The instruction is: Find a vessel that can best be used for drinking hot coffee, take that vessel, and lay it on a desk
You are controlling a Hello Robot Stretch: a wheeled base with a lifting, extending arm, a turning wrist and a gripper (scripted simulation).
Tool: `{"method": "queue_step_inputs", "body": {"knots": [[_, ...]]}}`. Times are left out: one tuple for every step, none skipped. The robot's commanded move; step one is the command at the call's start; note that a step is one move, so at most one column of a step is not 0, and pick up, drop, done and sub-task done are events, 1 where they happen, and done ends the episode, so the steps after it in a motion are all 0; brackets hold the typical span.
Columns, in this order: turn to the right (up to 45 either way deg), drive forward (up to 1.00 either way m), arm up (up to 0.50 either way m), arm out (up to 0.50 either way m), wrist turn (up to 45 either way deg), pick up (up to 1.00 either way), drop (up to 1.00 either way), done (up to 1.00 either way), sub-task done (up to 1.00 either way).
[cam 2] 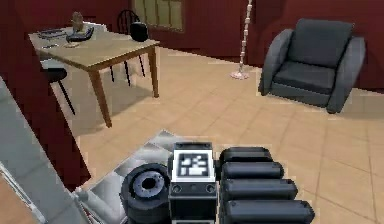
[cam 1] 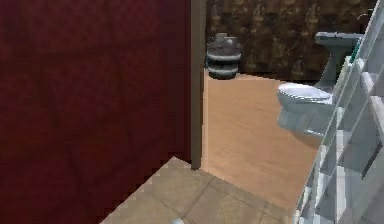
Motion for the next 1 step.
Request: {"method": "queue_step_inputs", "body": {"knots": [[0.0, 0.35, 0.00, 0.00, 0.0, 0.00, 0.00, 0.00, 0.00]]}}
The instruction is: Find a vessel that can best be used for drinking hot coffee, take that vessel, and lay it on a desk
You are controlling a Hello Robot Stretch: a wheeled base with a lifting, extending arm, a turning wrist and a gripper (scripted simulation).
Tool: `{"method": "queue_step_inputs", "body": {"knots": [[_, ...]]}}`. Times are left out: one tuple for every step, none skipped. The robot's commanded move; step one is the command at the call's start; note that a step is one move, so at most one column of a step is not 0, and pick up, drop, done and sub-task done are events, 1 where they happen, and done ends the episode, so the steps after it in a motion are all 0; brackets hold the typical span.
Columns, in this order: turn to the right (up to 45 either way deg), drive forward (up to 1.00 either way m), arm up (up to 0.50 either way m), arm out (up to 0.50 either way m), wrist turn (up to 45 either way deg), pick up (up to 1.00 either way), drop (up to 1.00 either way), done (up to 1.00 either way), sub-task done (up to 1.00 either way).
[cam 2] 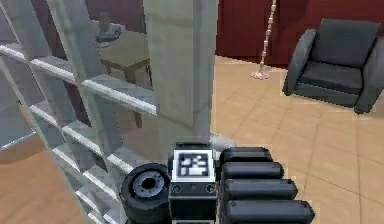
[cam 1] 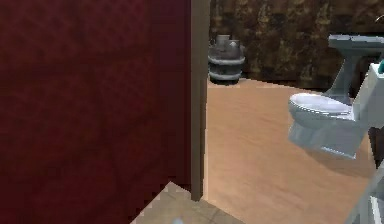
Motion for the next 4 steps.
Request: {"method": "queue_step_inputs", "body": {"knots": [[21.0, 0.00, 0.00, 0.00, 0.0, 0.00, 0.00, 0.00, 0.00], [0.0, 1.00, 0.00, 0.00, 0.0, 0.00, 0.00, 0.00, 0.00], [0.0, 0.20, 0.00, 0.00, 0.0, 0.00, 0.00, 0.00, 0.00], [-27.0, 0.00, 0.00, 0.00, 0.0, 0.00, 0.00, 0.00, 0.00]]}}
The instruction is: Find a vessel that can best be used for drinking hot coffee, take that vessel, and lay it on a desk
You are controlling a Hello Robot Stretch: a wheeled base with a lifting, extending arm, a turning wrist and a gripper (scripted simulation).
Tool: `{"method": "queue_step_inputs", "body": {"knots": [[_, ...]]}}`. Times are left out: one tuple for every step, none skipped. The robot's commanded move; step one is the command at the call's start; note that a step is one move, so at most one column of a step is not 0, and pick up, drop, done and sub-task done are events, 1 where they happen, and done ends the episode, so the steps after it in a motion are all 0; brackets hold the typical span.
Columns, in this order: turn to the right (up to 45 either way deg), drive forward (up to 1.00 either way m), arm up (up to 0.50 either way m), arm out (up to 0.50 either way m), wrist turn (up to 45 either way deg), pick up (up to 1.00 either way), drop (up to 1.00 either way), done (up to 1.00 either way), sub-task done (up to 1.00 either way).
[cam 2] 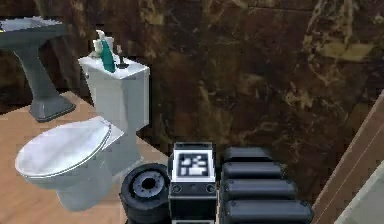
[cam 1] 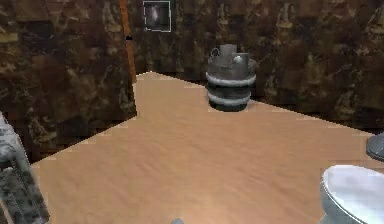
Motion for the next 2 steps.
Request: {"method": "queue_step_inputs", "body": {"knots": [[0.0, 0.40, 0.00, 0.00, 0.0, 0.00, 0.00, 0.00, 0.00], [-12.0, 0.00, 0.00, 0.00, 0.0, 0.00, 0.00, 0.00, 0.00]]}}
